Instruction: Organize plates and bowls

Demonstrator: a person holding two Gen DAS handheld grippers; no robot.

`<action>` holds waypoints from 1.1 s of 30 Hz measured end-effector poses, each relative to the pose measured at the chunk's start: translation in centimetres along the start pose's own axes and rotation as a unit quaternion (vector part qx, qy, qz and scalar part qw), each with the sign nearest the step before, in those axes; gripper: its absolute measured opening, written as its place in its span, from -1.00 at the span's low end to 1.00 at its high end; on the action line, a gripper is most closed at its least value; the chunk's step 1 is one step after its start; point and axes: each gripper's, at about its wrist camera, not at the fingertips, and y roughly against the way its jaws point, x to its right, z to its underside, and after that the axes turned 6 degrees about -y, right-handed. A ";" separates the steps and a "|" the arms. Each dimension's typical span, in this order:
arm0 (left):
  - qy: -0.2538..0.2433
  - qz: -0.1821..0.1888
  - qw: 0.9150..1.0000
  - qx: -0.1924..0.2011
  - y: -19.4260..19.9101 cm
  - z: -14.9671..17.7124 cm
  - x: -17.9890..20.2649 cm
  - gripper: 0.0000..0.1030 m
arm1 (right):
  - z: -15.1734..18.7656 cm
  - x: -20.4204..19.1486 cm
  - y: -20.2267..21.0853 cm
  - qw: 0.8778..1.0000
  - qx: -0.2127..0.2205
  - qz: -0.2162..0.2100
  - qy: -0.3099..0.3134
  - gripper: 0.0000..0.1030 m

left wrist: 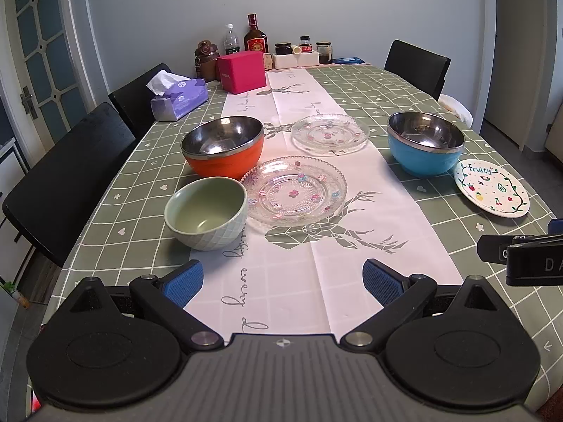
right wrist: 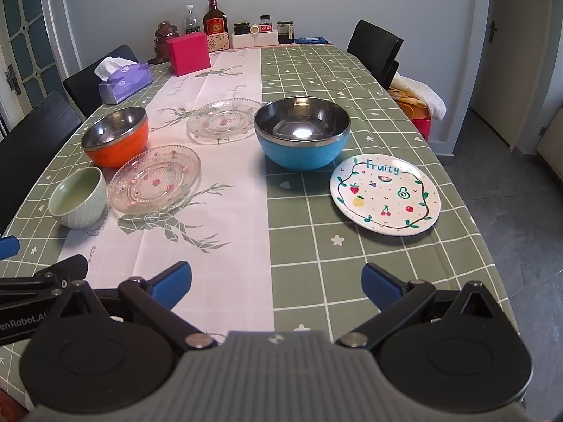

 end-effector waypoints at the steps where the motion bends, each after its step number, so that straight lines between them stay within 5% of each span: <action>1: 0.000 0.000 1.000 0.000 0.0 0.0 0.1 1.00 | 0.0 0.0 0.0 1.000 0.000 0.000 -0.001 0.95; 33: 0.008 -0.002 1.000 -0.006 -0.1 0.0 -0.2 1.00 | 0.2 -0.1 -0.3 1.000 -0.007 0.001 0.009 0.95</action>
